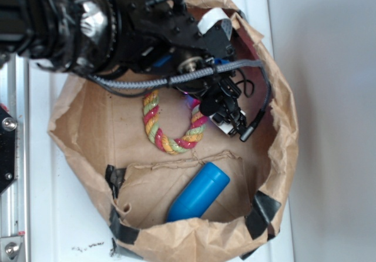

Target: Grab the multicolored rope.

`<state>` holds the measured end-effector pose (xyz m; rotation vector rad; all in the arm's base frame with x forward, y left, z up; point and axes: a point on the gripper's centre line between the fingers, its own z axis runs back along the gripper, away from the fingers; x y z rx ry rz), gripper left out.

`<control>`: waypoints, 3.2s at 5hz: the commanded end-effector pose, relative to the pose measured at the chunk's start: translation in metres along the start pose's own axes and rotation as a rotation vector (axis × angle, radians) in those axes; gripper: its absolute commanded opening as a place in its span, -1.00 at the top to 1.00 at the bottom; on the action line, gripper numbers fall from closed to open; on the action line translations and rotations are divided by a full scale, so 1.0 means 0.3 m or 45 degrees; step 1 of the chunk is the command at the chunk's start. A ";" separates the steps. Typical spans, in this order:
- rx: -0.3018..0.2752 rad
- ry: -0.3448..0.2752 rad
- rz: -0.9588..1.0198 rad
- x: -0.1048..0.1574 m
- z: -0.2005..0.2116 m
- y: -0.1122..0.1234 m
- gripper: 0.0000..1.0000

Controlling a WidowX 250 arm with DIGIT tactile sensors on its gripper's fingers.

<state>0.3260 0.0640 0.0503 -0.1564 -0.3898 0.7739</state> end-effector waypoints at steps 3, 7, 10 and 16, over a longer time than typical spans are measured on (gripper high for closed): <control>-0.038 -0.106 -0.046 0.008 0.016 -0.004 -1.00; -0.049 -0.142 -0.010 0.003 0.027 0.003 1.00; -0.085 -0.168 0.051 0.038 0.083 -0.016 1.00; -0.311 0.109 -0.087 0.039 0.542 -0.058 1.00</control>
